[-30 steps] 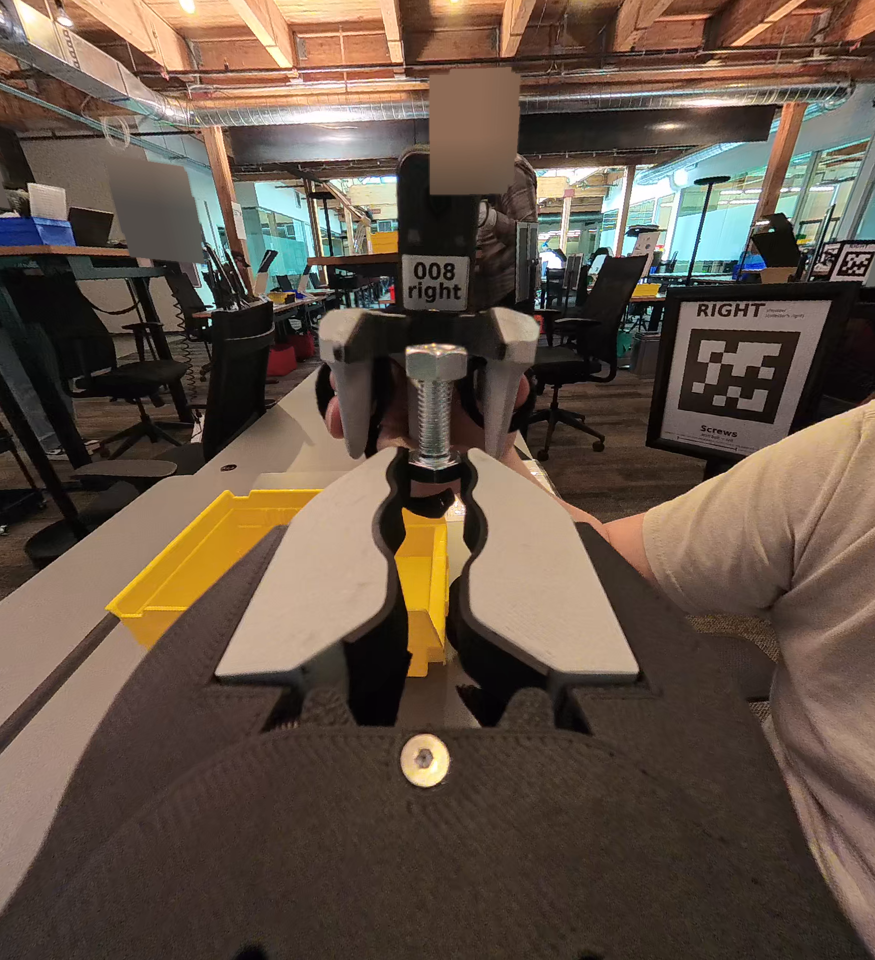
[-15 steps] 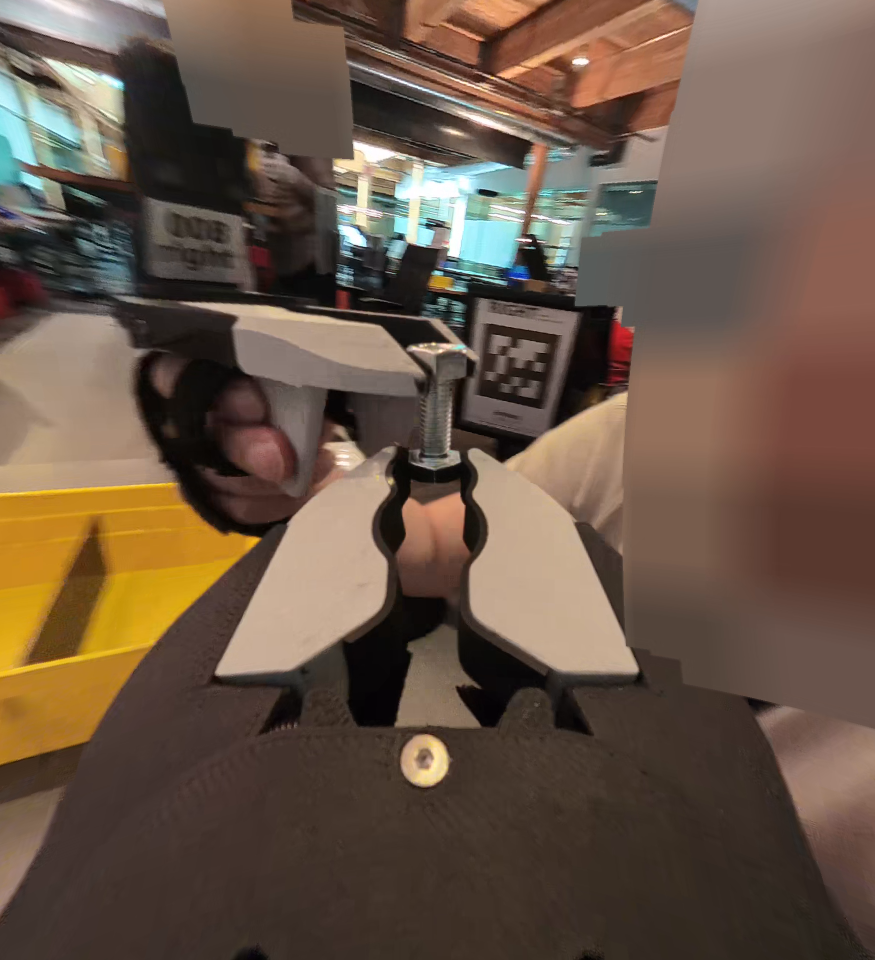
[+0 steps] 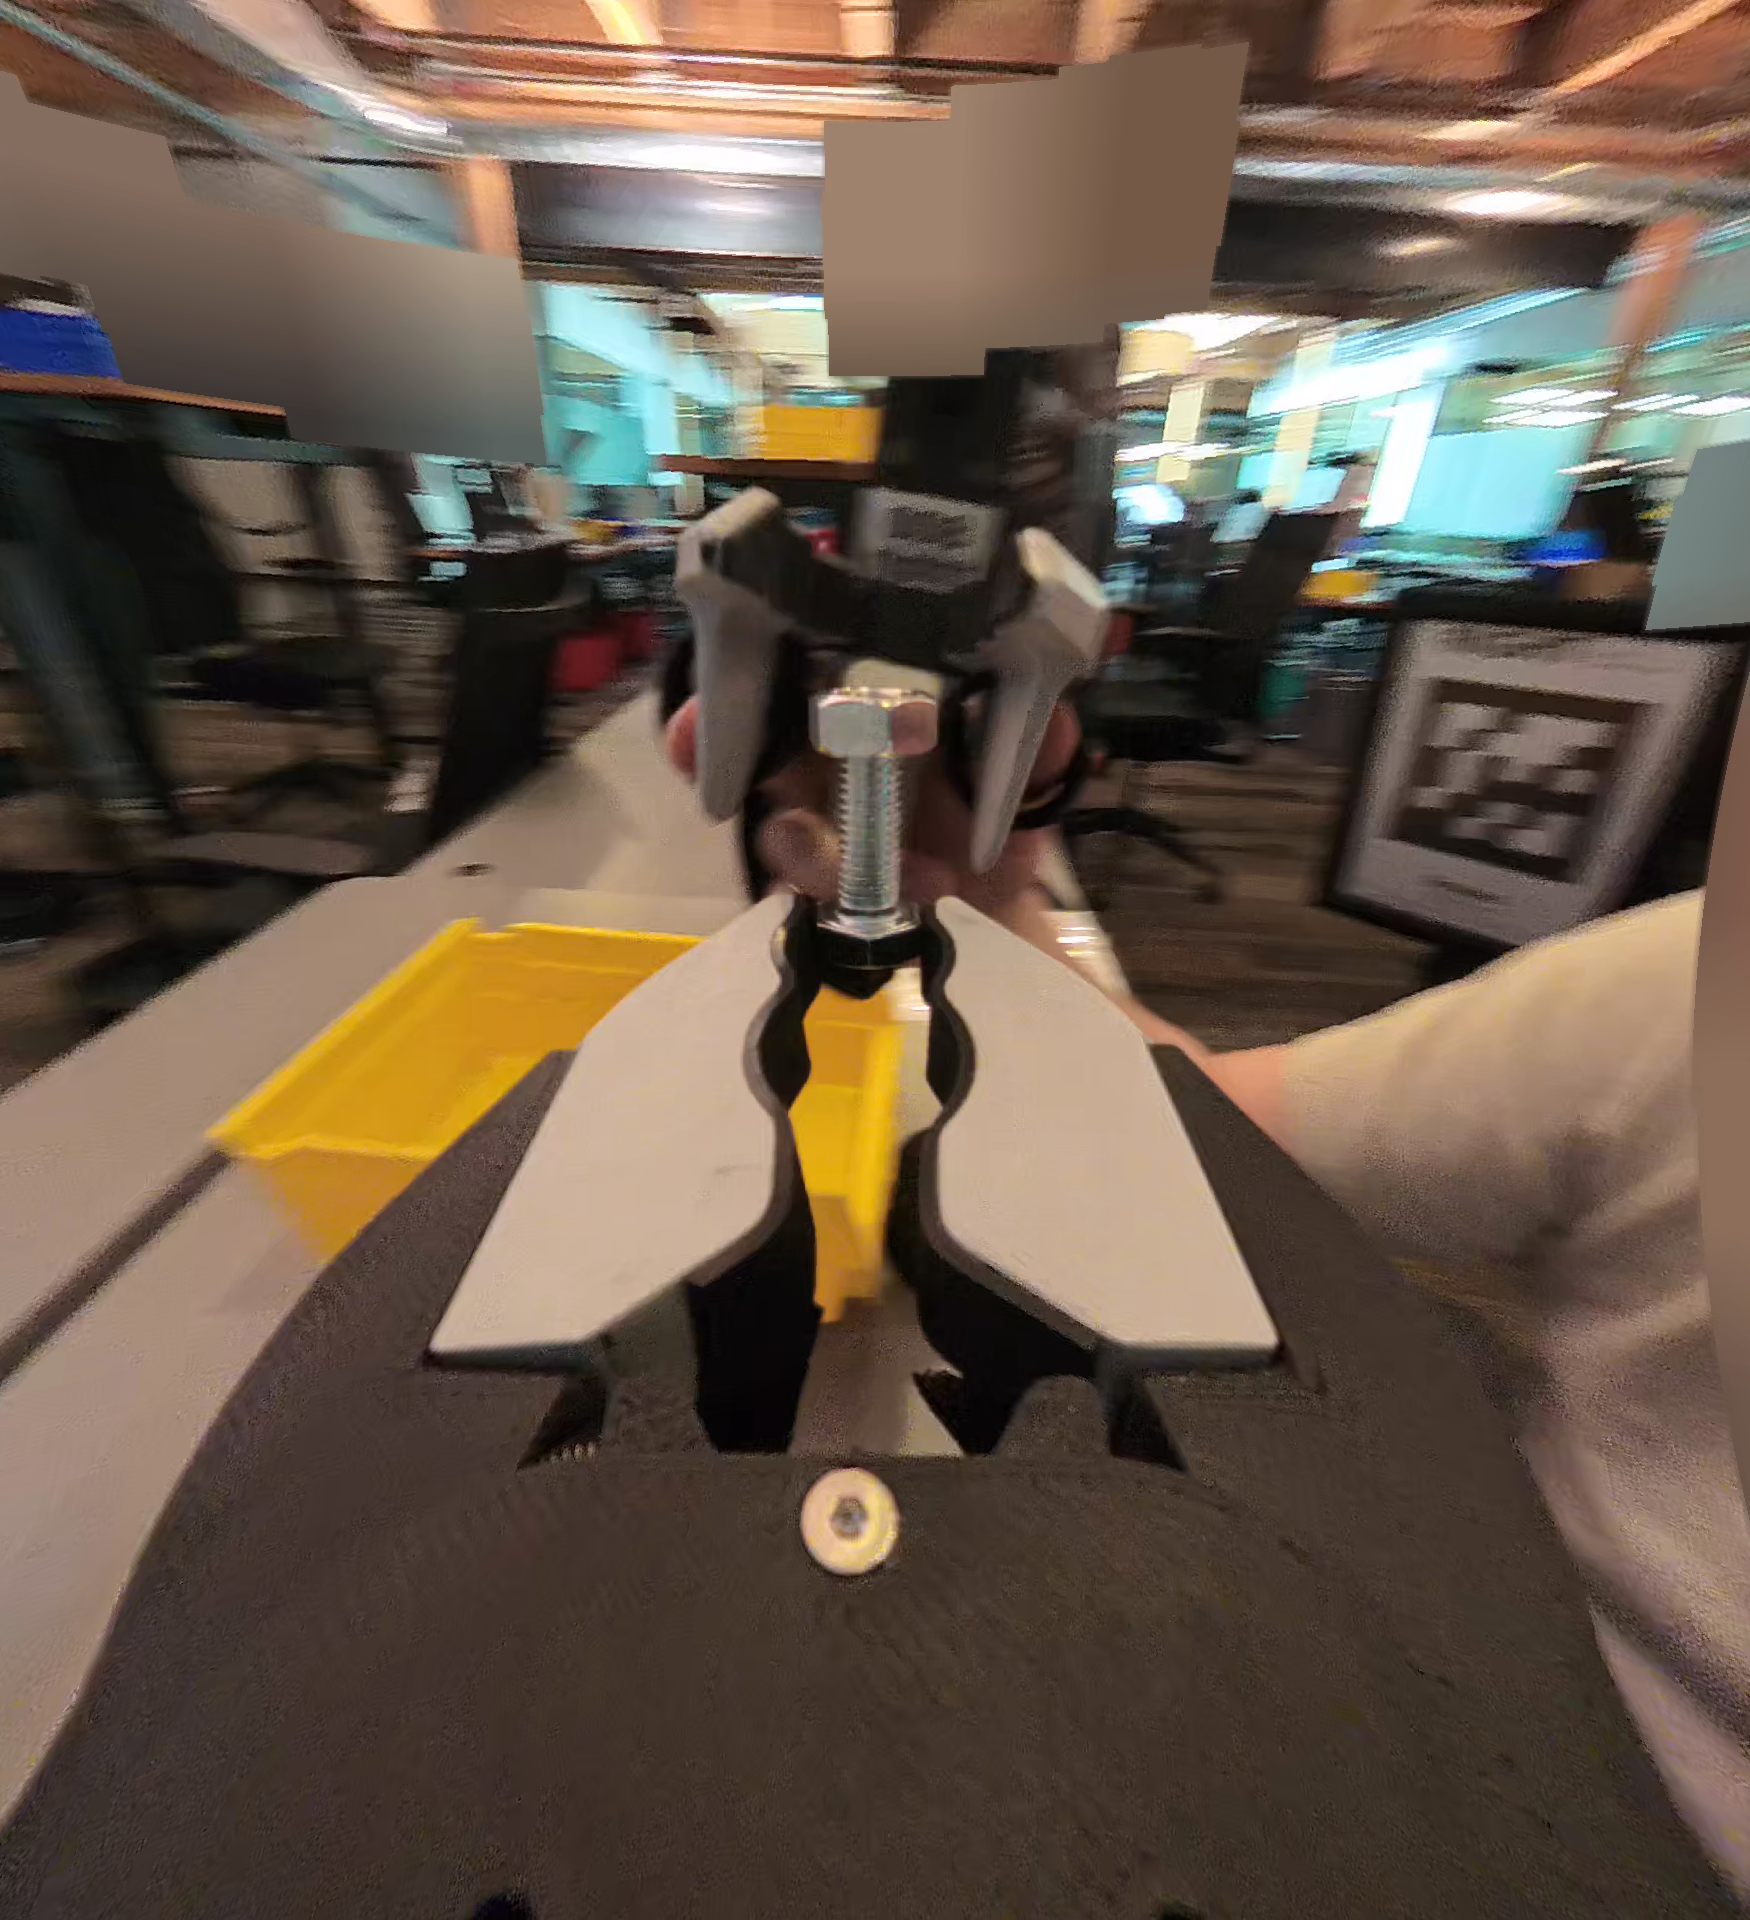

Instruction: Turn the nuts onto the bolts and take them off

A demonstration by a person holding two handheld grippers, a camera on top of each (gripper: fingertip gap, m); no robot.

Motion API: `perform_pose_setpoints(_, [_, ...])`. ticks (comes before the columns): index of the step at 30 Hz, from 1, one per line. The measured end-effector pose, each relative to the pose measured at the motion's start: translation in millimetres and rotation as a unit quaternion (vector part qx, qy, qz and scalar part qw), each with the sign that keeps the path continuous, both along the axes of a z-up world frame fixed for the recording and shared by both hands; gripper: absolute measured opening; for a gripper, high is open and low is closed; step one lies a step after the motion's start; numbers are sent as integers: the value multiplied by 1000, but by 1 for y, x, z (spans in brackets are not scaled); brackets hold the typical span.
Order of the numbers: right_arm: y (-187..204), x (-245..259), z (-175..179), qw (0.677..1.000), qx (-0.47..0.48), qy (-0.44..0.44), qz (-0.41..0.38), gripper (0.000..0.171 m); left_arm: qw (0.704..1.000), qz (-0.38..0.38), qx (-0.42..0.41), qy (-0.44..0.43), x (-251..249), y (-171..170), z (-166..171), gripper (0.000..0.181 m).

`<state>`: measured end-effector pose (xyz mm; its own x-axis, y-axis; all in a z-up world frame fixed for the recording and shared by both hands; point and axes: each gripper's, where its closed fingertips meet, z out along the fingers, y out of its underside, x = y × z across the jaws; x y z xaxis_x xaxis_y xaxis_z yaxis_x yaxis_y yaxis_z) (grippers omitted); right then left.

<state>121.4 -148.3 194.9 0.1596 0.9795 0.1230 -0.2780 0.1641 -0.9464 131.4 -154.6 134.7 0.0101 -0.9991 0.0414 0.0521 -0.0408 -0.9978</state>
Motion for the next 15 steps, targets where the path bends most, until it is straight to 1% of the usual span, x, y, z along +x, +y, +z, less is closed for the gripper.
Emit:
perform_pose_setpoints(1, [15,5,3,997,4,7,-74,41,999,46,17,7,-2,10,-1,18])
perform_pose_setpoints(2, [22,8,5,992,13,14,-125,40,996,81,34,11,-4,17,-1,18])
perform_pose_setpoints(3, [21,5,6,989,27,15,-142,40,992,117,47,14,-5,24,-2,18])
perform_pose_setpoints(4, [18,-1,3,989,29,4,-143,40,988,145,58,15,-7,29,-2,18])
perform_pose_setpoints(7, [14,-21,-10,990,8,-41,-138,41,980,186,73,24,-9,37,-4,18])
perform_pose_setpoints(10, [25,-25,-19,982,-9,-59,-177,41,977,194,82,25,-9,37,-3,18])
perform_pose_setpoints(11, [29,-25,-22,981,-11,-66,-184,38,978,192,81,24,-9,35,-2,18])
perform_pose_setpoints(13, [23,-27,-21,986,-8,-62,-154,19,979,183,81,22,-9,32,-1,18])
perform_pose_setpoints(15, [14,-29,-19,992,-13,-59,-111,19,985,154,80,21,-6,24,1,18])
